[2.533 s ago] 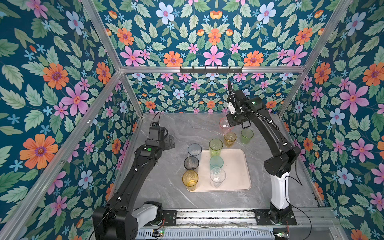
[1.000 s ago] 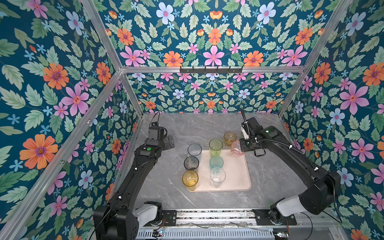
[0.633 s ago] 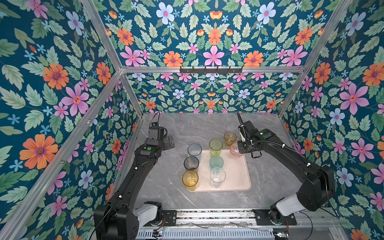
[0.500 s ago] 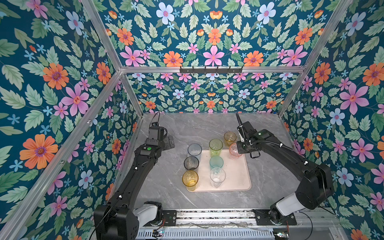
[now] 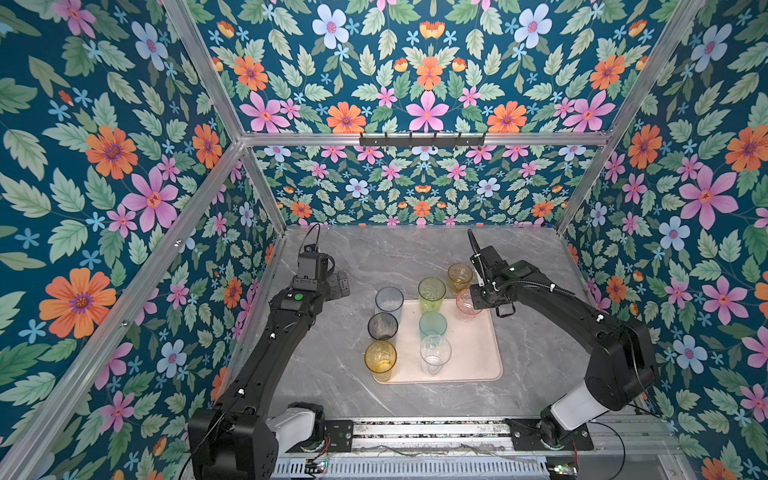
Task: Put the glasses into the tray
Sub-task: 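Carry the pink glass toward the robot and lower it onto the tray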
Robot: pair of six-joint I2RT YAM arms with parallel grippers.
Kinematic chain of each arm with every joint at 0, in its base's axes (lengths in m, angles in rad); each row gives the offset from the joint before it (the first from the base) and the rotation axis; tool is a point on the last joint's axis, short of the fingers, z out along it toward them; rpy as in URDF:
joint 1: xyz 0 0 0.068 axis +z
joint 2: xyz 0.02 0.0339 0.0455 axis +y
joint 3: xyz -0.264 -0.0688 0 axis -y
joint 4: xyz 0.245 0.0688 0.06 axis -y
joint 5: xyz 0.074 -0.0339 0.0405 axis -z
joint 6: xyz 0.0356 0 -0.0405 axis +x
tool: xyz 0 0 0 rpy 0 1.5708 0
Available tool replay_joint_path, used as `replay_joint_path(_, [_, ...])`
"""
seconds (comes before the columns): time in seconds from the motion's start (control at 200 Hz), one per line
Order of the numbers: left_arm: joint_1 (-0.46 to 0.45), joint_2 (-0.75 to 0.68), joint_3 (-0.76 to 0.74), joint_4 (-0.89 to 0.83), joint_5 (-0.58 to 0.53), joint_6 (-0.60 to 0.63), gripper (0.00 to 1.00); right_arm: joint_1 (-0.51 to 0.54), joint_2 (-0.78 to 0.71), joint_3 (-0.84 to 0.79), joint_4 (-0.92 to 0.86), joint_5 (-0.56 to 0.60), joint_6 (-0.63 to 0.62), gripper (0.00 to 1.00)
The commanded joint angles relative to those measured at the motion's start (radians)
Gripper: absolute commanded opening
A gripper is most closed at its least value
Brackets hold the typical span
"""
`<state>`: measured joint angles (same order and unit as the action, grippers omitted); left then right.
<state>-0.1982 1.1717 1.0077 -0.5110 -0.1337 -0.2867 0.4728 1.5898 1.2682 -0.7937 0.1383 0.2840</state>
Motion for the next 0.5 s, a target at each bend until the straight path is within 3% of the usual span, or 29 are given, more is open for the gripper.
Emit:
replay_joint_path(0.0, [0.000,0.000,0.005,0.006,0.002,0.000,0.99,0.000,0.004,-0.004,0.021,0.013,0.010,0.00])
replay_joint_path(0.495, [0.000,0.001,0.005,0.005,0.008,0.001,0.99,0.000,0.038,-0.010,0.037,0.029,0.035,0.00])
